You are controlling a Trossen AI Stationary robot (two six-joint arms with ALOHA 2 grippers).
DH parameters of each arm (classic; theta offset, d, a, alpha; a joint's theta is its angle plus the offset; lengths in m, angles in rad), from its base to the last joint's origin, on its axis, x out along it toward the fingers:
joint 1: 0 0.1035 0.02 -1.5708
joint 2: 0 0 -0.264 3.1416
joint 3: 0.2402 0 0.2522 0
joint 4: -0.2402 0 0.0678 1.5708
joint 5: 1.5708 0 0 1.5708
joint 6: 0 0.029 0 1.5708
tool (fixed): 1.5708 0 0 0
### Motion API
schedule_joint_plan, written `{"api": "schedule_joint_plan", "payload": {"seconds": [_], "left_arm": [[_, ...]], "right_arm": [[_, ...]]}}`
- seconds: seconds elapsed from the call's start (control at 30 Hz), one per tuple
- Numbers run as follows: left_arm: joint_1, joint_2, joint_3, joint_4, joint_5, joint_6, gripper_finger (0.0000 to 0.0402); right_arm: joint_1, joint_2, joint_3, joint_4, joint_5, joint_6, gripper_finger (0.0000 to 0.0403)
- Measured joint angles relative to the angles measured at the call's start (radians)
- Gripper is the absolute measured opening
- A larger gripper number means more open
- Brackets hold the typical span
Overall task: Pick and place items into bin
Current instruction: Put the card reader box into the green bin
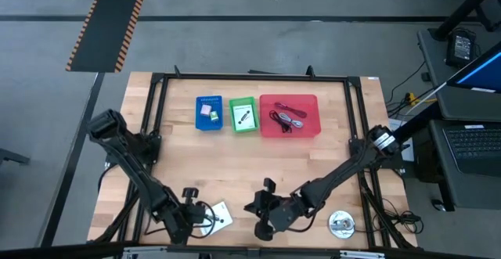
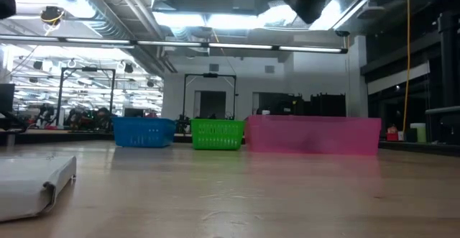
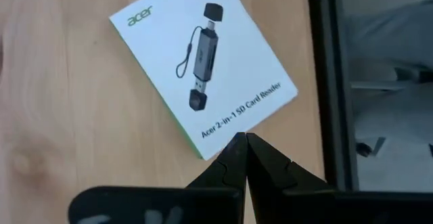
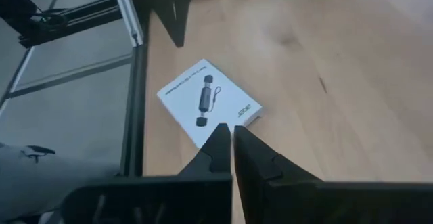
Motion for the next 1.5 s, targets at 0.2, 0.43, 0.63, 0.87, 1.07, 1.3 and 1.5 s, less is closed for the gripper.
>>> {"api": "schedule_joint_plan", "payload": {"seconds": [0.2, 0.43, 0.63, 0.87, 1.07, 1.3, 1.5], "left_arm": [[0.010, 0.028, 0.001, -0.024, 0.000, -0.033, 0.0003], [0.010, 0.060, 0.000, -0.039, 0.001, -0.069, 0.0003], [0.010, 0.082, 0.000, -0.039, 0.001, -0.070, 0.0003], [0.010, 0.120, 0.000, -0.039, 0.001, -0.075, 0.0003], [0.010, 0.125, 0.000, -0.039, 0.001, -0.078, 0.0003], [0.010, 0.123, -0.037, -0.009, 0.007, -0.106, 0.0003], [0.011, 0.120, -0.051, 0.000, 0.016, -0.115, 0.0003]], "right_arm": [[0.024, 0.000, 0.000, -0.005, 0.016, 0.027, 0.0002], [0.037, 0.011, -0.001, -0.011, 0.054, 0.031, 0.0002], [0.036, 0.015, -0.001, -0.011, 0.055, 0.030, 0.0002], [0.036, 0.015, -0.001, -0.009, 0.055, 0.031, 0.0002], [0.036, 0.015, -0.001, -0.009, 0.055, 0.031, 0.0002], [0.036, 0.020, -0.001, 0.000, 0.056, 0.063, 0.0002], [0.033, 0.065, -0.001, 0.013, 0.052, 0.142, 0.0002]]}}
